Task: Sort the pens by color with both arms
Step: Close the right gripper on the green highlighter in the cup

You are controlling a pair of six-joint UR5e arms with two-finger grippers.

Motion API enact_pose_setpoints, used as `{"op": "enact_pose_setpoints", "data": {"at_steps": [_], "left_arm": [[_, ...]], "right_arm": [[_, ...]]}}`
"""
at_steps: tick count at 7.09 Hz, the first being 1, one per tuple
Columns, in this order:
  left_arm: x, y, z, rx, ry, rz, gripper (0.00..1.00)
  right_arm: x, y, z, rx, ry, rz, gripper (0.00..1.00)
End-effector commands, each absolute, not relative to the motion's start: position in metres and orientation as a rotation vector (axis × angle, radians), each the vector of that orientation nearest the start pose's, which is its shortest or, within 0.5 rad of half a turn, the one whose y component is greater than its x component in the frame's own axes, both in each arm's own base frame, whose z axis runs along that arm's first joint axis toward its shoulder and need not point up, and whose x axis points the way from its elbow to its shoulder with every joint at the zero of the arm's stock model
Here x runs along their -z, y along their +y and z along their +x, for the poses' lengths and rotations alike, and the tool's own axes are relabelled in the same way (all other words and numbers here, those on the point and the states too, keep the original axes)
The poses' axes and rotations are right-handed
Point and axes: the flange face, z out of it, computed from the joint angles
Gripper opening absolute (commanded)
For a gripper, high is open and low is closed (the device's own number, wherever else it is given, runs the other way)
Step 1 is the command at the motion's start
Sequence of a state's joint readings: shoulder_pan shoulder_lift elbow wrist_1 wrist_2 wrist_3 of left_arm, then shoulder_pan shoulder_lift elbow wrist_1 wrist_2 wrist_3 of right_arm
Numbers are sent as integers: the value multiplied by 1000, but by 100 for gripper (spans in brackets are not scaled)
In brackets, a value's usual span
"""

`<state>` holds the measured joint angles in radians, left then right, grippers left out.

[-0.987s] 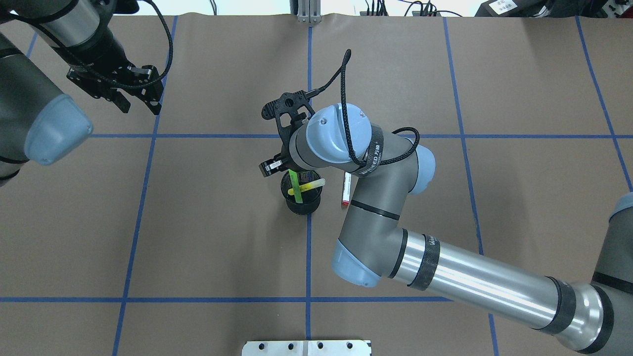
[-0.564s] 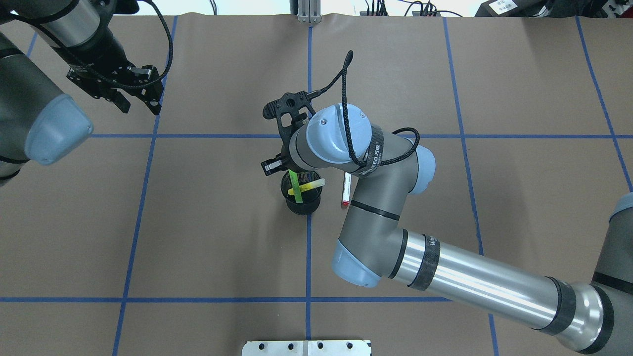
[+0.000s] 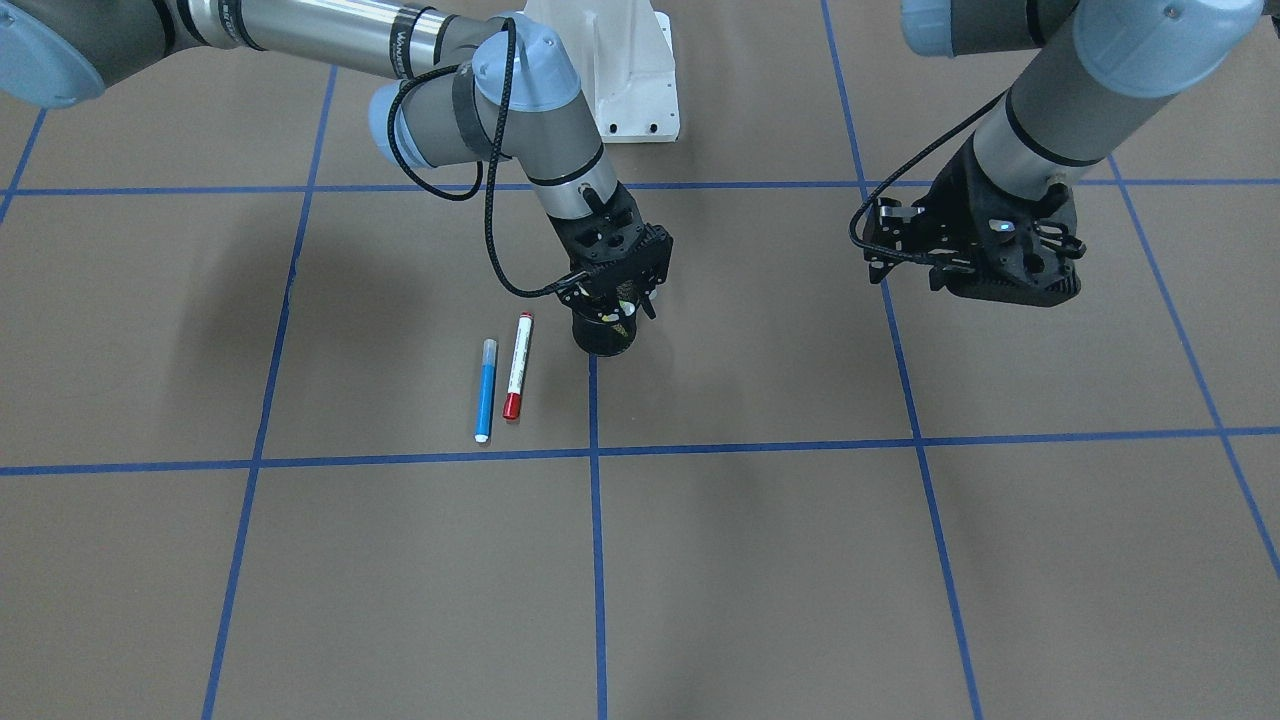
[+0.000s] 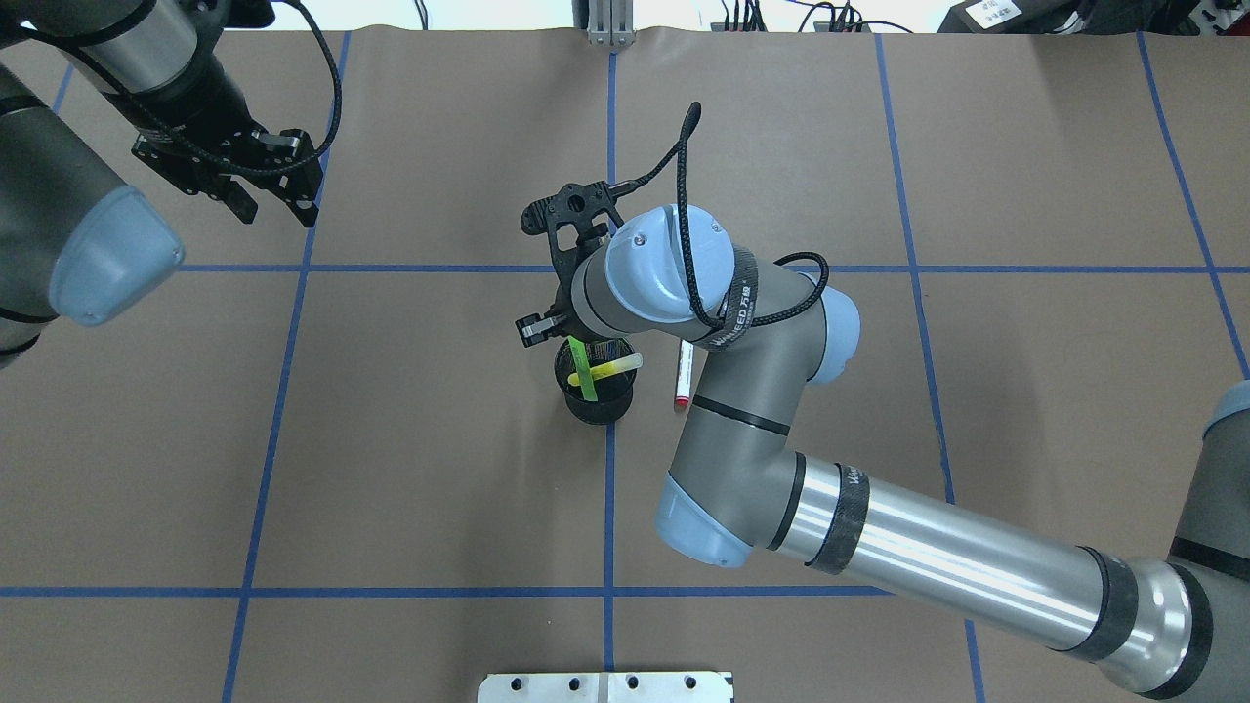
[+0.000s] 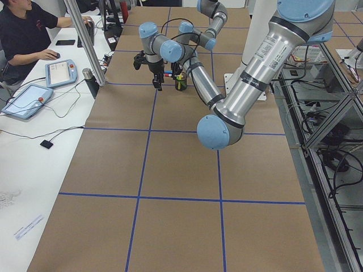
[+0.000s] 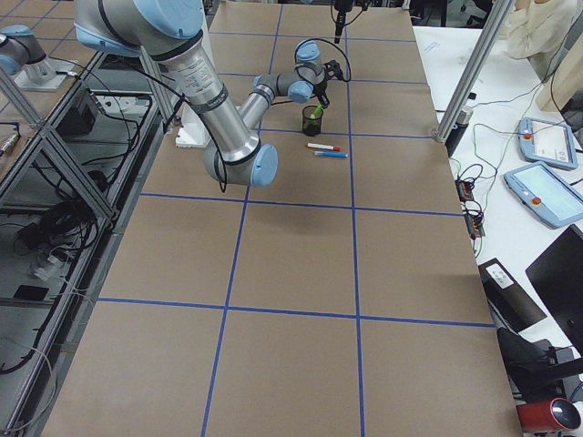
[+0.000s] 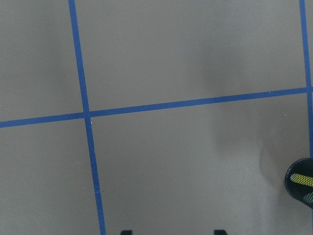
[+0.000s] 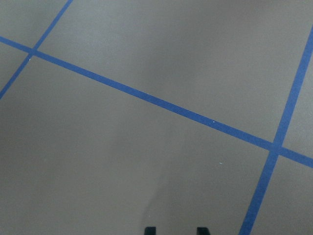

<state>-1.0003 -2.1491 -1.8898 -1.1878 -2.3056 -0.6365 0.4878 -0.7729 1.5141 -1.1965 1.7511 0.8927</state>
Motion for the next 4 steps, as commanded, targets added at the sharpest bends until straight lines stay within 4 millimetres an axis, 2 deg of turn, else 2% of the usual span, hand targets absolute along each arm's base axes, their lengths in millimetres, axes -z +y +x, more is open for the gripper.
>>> {"op": "enact_pose_setpoints", "data": {"at_steps": [1,3,4], "left_arm": [[-226,-541,268,-128,870,-3,64],[-228,-541,268,-126,868,-5,64],[-226,-541,268,-128,870,-3,64]], "right_arm": [[-153,-442,-587,260,-1019,467,37],[-155,-442,-586,259,-1017,465,36],[-155,-441,-586,253,-1019,463,25]]}}
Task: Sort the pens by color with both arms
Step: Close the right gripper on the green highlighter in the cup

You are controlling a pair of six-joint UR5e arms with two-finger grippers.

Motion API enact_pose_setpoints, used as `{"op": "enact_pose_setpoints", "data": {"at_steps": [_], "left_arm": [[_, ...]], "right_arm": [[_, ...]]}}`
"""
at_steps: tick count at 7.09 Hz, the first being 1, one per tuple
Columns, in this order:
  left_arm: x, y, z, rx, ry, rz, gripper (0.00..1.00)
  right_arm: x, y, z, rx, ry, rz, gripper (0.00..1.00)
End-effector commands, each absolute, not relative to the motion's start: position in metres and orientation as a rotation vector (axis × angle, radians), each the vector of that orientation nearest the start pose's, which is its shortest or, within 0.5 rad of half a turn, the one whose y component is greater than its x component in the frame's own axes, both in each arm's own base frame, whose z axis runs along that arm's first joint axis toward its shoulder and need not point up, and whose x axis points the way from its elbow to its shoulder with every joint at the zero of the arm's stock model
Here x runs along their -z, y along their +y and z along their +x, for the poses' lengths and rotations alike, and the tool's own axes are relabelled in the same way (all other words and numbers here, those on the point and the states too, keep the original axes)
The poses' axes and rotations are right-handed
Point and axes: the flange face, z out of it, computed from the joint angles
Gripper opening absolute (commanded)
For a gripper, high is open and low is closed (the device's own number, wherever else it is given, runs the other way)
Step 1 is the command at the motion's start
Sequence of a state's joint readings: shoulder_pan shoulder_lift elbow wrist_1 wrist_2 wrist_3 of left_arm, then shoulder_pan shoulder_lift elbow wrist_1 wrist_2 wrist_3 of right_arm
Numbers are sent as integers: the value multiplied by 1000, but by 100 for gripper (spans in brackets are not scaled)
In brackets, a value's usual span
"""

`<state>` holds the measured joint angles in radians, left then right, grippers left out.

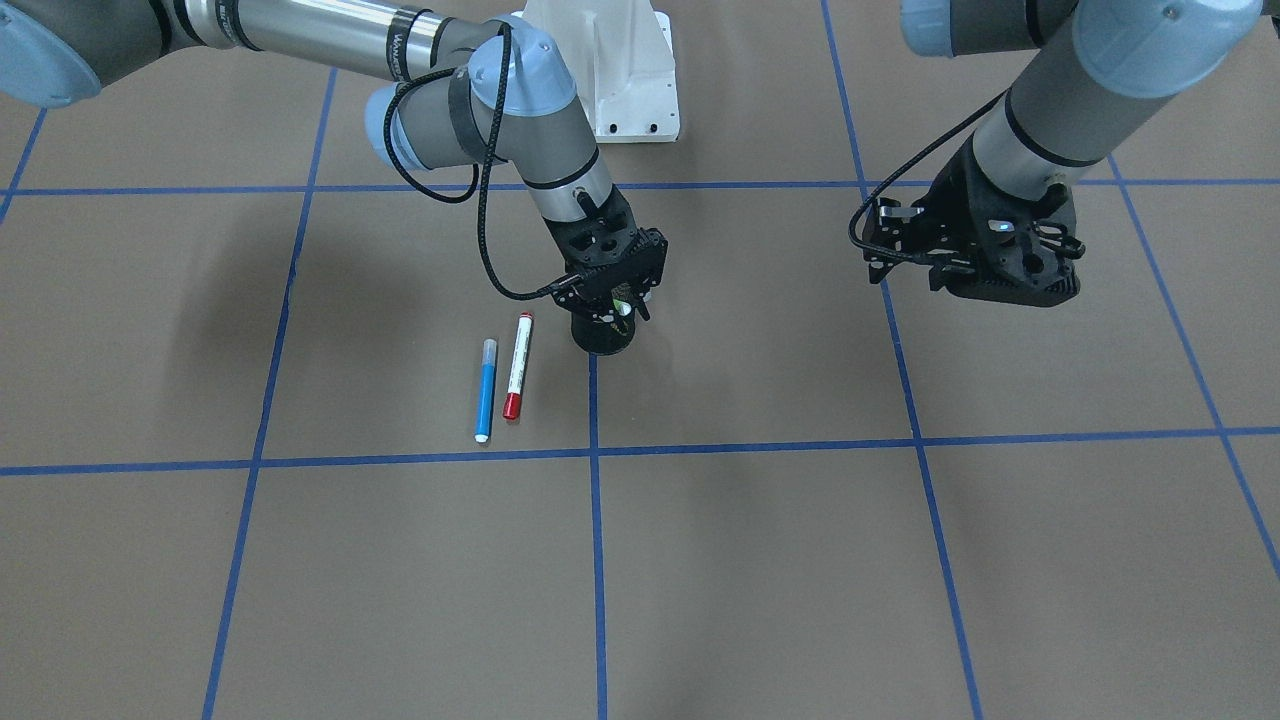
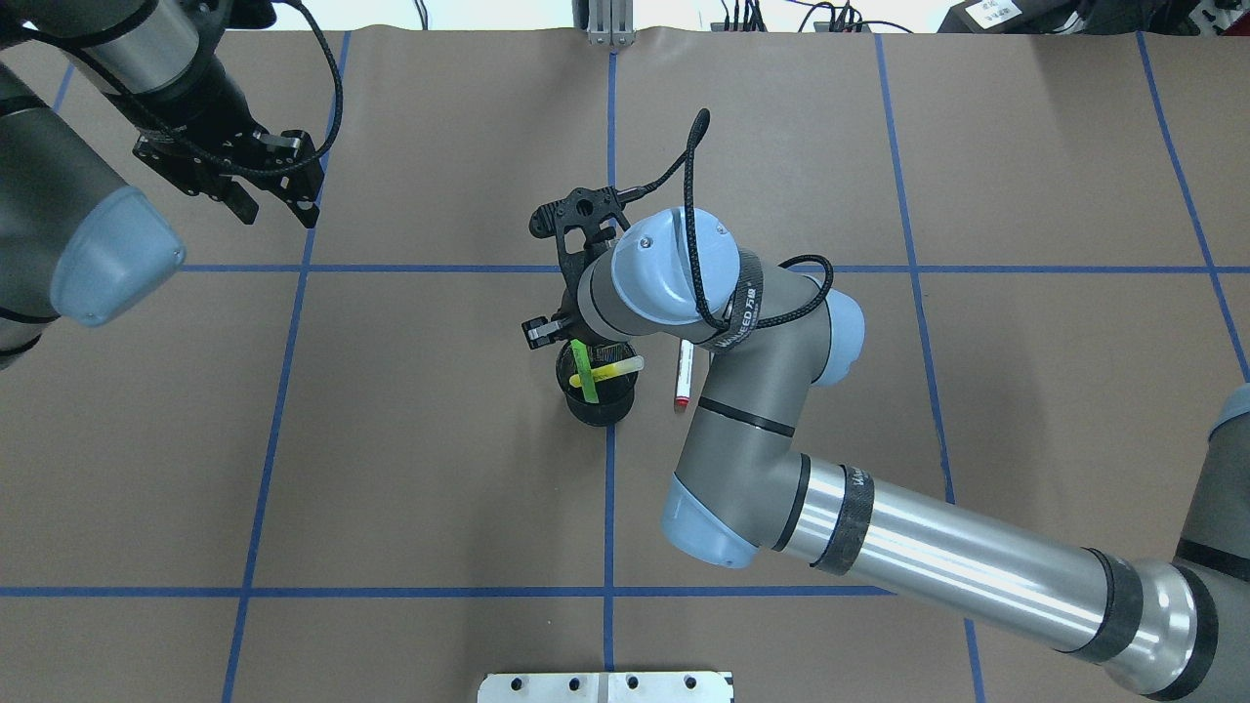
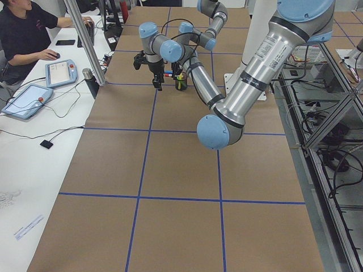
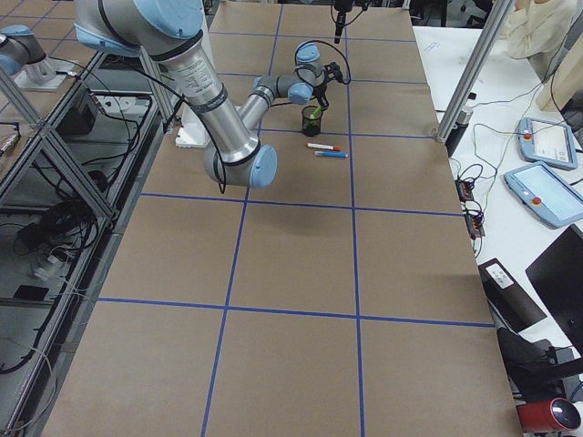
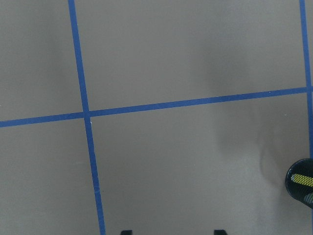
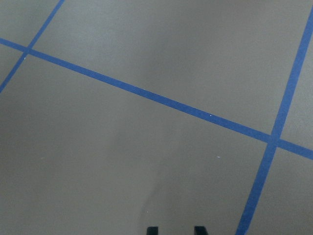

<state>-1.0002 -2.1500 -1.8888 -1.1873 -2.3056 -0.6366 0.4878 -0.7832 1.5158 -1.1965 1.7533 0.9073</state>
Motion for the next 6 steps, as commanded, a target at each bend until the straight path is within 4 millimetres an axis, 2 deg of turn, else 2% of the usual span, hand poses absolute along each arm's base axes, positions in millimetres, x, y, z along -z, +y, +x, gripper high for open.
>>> {"op": "enact_pose_setpoints", "data": {"at_steps": [1,2,4,5,6], "left_arm": [[-226,-541,268,-126,867,-6,64],[-227,-541,268,-125,867,-8,64],[-227,-541,268,-125,867,-8,64],[-228,-540,270,-127,865,-12,64],[-229,-541,271,-127,864,-15,64]], "right_arm": [[-152,-440,-585,238,-1030,452,11],[-149,-439,-584,228,-1041,444,0],[-143,-441,-577,243,-1068,416,0],[-137,-452,-563,251,-1089,386,0],[-131,-468,-539,252,-1119,359,0]]}}
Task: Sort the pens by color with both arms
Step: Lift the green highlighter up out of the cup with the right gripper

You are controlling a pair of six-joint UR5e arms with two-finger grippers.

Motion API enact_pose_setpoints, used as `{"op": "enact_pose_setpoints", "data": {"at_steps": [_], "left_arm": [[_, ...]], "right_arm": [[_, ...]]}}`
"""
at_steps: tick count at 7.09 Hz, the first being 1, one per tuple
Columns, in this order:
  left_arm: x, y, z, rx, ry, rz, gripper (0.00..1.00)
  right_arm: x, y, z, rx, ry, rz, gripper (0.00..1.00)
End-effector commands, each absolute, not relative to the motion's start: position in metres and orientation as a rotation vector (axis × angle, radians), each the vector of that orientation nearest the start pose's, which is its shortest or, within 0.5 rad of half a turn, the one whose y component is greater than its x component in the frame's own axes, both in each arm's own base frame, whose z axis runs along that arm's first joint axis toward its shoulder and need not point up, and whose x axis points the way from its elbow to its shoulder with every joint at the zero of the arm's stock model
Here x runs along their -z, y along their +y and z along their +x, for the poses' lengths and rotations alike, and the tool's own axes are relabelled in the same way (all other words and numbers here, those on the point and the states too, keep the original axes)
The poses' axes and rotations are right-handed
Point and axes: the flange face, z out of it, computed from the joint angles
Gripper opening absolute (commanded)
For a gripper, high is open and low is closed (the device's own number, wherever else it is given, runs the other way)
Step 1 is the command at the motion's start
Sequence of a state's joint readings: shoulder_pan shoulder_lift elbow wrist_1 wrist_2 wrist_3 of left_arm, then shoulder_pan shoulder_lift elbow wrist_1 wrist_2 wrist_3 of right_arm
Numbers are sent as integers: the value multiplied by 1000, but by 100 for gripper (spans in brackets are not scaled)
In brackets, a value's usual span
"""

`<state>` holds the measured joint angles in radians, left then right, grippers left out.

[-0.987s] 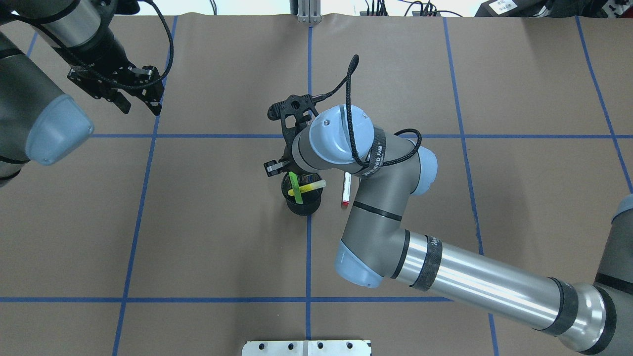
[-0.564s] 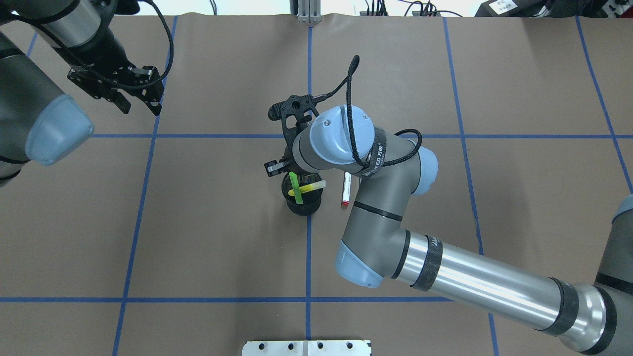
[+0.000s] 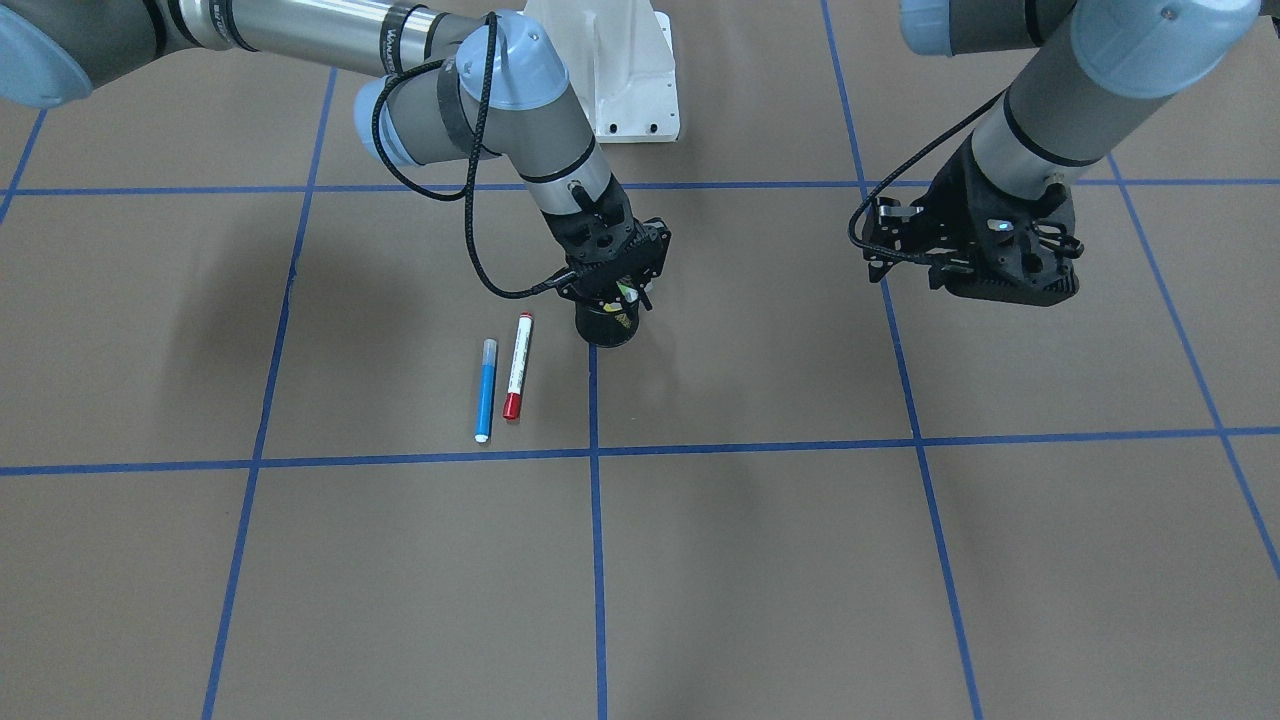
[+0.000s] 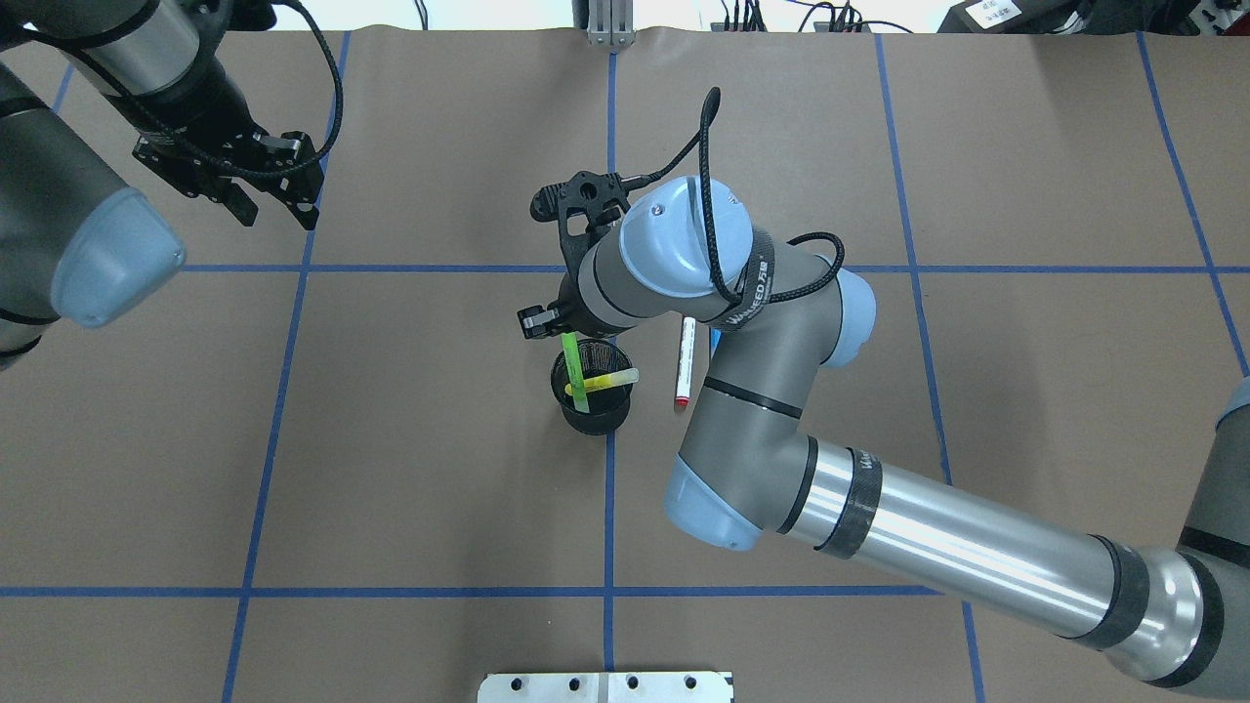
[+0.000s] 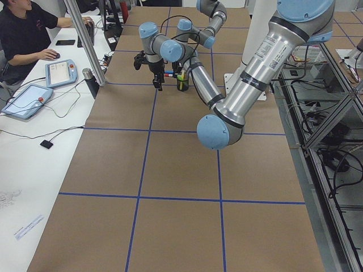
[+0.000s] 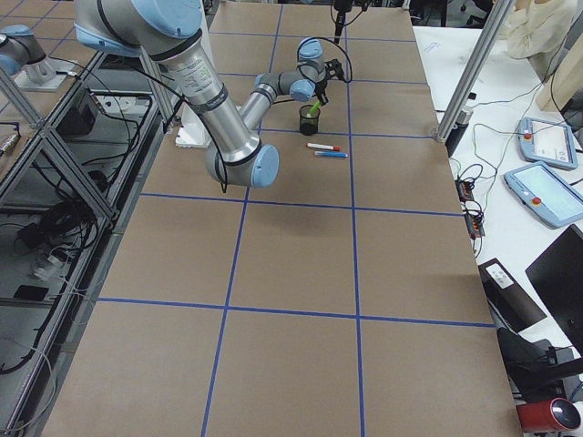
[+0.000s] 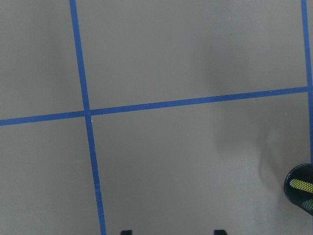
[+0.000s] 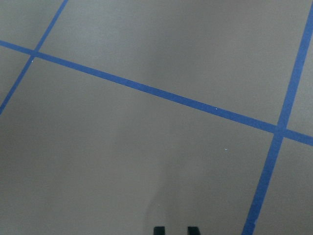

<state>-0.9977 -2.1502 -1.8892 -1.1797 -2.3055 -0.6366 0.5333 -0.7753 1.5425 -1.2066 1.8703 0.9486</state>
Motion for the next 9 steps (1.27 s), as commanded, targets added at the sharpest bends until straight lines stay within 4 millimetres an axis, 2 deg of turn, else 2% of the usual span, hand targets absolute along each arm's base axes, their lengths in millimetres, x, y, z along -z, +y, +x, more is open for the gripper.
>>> {"op": "enact_pose_setpoints", "data": {"at_steps": [1,4,6,8,9], "left_arm": [[-228,-541,274,-128,862,-16,65],[-225,-541,278,-122,862,-19,65],[-224,-539,283,-124,862,-24,66],[-221,-535,285,-117,865,-25,66],[-220,-534,287,-110,865,-31,66]], "right_arm": [[-124,-480,-517,246,-1122,330,0],[-106,-514,-472,202,-1116,297,0],[-99,-552,-448,149,-1079,236,0],[-96,-597,-465,57,-1025,160,0],[-103,-608,-467,11,-1011,126,0]]}}
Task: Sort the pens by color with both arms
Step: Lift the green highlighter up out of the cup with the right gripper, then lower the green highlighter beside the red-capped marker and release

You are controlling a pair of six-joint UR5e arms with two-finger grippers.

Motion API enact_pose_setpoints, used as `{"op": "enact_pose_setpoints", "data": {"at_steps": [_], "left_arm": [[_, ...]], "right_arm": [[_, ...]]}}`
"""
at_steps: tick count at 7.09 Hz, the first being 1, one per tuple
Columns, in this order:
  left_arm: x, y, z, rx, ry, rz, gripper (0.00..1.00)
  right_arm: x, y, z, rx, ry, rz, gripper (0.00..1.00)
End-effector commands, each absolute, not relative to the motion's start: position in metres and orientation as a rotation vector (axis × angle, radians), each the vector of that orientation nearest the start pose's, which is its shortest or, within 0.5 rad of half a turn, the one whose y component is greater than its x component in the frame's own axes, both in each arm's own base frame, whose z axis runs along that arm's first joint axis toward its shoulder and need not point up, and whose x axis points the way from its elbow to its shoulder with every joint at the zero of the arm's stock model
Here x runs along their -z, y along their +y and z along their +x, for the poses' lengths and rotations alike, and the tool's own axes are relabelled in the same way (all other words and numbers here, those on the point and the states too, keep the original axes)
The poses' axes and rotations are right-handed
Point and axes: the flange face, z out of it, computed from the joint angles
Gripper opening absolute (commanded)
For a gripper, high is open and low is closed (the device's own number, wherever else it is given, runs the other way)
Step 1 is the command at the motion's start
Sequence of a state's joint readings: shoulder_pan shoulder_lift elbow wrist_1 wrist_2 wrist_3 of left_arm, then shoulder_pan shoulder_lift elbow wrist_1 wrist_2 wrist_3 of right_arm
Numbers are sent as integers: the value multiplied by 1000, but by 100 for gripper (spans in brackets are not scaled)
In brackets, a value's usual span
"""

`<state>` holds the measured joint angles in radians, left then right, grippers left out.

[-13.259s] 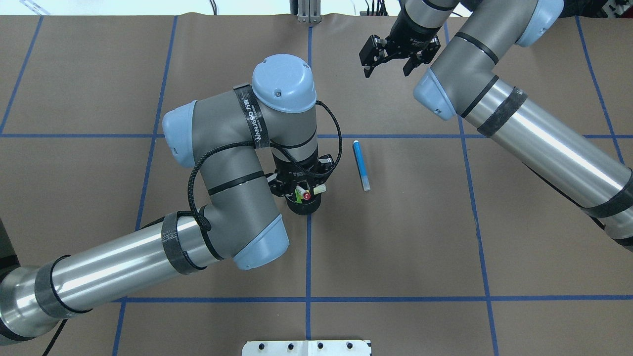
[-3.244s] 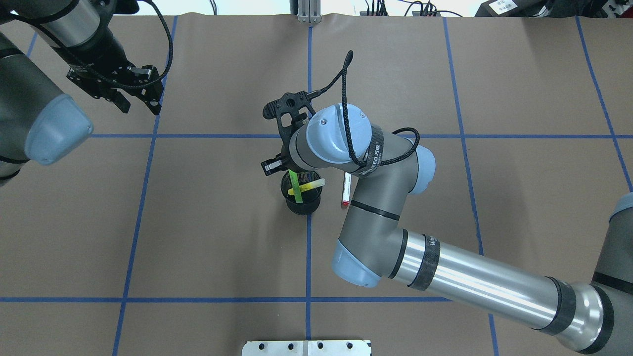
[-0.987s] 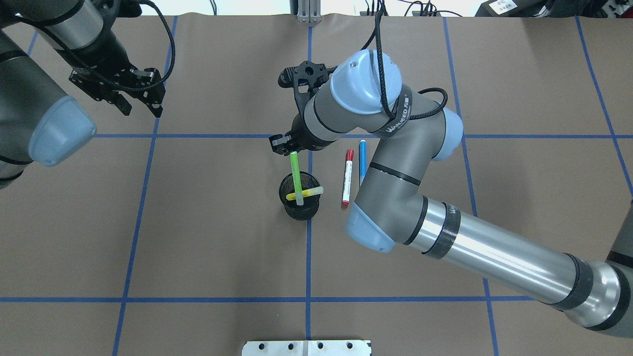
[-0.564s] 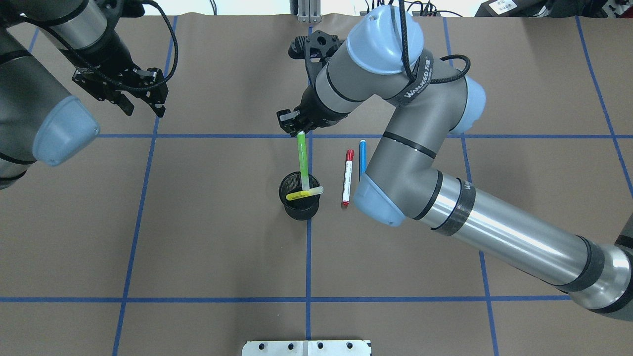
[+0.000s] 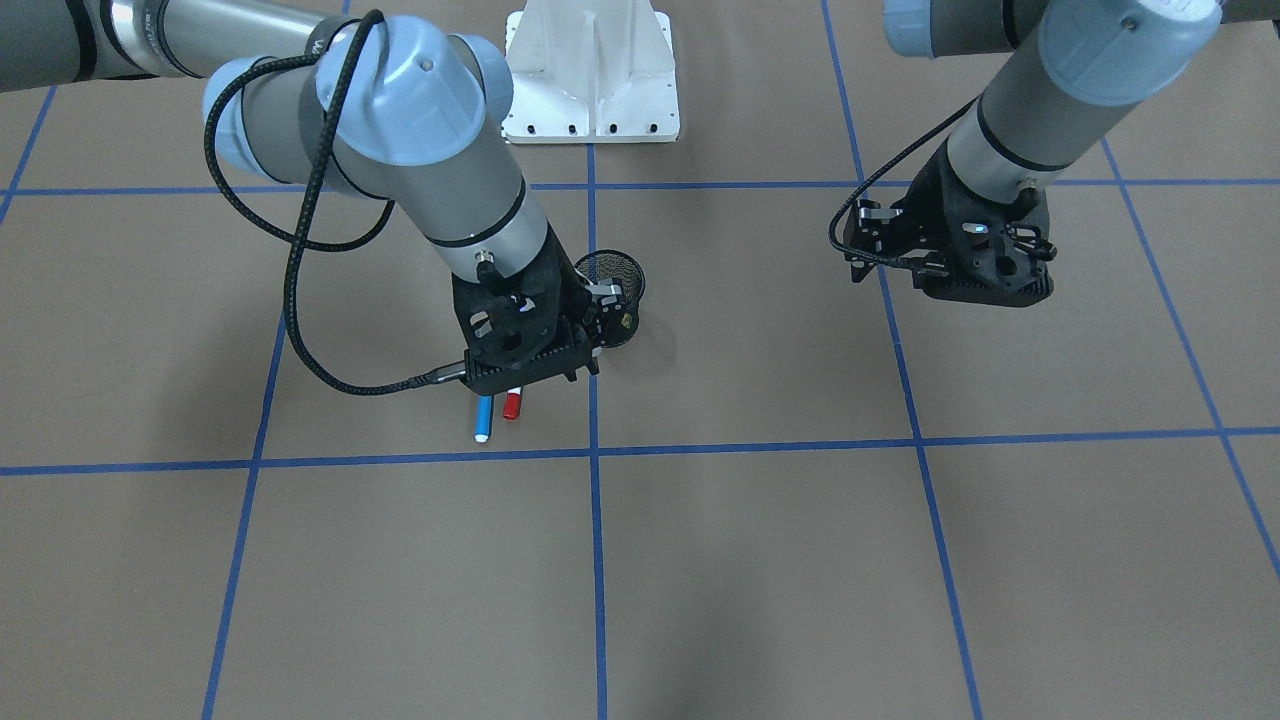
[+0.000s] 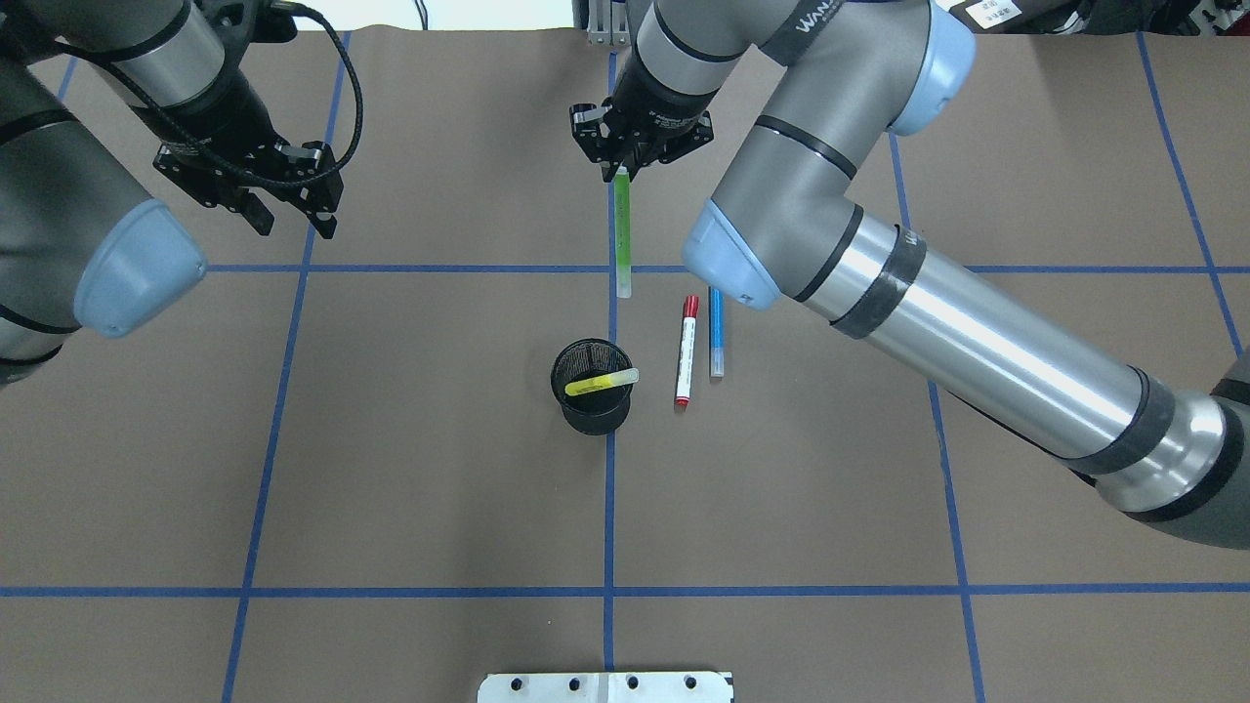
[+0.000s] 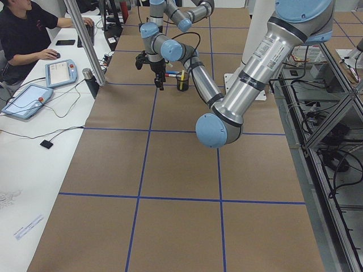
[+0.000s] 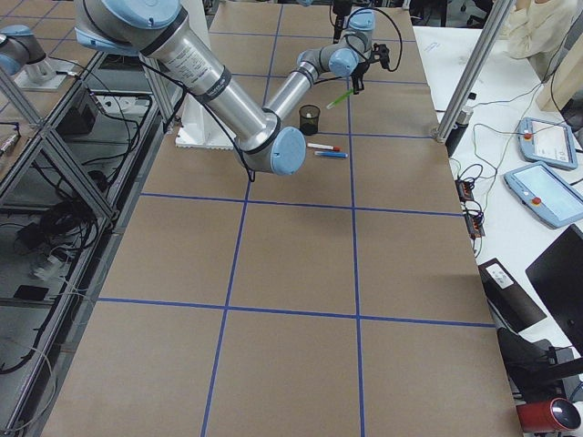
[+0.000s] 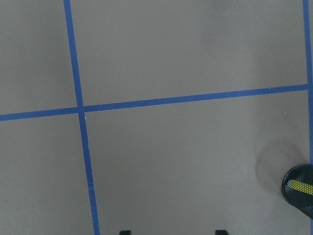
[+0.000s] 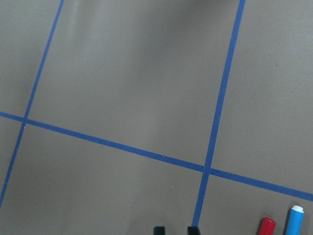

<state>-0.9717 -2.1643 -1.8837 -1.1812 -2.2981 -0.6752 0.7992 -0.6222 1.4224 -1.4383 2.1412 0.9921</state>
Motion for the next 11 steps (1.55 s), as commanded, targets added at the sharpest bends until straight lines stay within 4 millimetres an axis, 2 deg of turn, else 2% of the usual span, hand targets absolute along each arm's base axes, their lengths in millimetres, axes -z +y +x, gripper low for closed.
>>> {"op": "enact_pose_setpoints", "data": {"at_steps": [1,2,4,7,9,10,11], "left_arm": [[-219,-533,287,-111,867,-29,66],[-218,-533,286,-111,867,-27,66],[-216,-531,285,-114,871,-23,66],[-217,-532,286,-113,869,-23,66],[-218,-532,286,-112,867,-26,66],[-217,-532,286,-112,868,-24,66],[-218,-532,286,-112,867,-26,66]], "right_arm": [[-114,-616,-466,-24,-995,102,0],[-132,-626,-474,-30,-964,79,0],[-155,-628,-490,-21,-930,49,0],[-165,-595,-530,33,-918,18,0],[-186,-582,-546,55,-895,10,0],[-192,-575,-554,62,-880,20,0],[-191,-575,-554,61,-880,26,0]]}}
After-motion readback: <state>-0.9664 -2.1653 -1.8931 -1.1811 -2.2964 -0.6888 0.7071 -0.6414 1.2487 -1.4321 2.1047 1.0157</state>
